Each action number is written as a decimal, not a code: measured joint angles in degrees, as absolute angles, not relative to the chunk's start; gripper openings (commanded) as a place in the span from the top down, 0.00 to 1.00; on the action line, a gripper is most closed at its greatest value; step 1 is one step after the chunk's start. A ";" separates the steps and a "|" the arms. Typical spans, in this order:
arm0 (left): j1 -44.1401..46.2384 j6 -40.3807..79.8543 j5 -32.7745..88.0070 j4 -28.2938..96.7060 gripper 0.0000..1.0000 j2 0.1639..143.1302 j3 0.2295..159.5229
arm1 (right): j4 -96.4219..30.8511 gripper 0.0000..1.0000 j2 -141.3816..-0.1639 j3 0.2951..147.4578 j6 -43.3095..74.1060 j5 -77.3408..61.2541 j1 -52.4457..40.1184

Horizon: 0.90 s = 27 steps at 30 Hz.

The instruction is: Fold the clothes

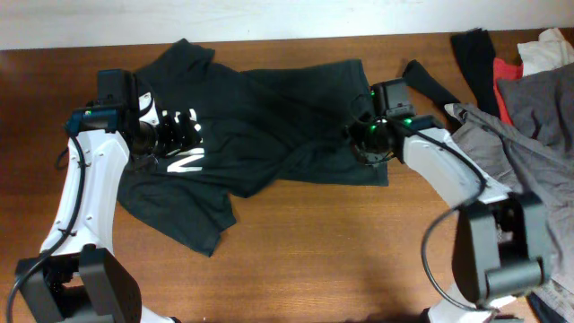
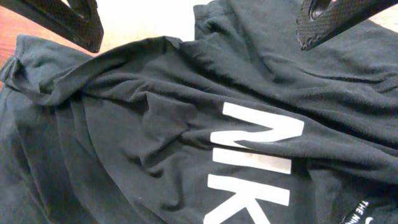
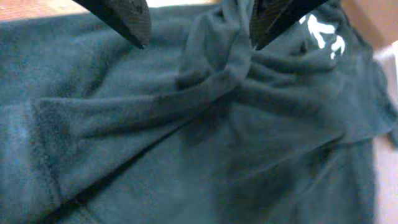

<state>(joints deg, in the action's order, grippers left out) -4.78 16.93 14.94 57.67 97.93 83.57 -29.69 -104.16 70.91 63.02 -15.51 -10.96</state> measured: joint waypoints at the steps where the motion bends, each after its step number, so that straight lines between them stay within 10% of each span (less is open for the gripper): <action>1: -4.78 16.93 14.94 57.69 0.01 97.93 83.57 | -29.34 0.46 -105.08 70.91 64.18 -15.25 -11.09; 27: -4.78 16.93 14.96 57.69 0.01 97.93 83.57 | -29.67 0.42 -107.15 70.22 76.16 -9.91 -11.14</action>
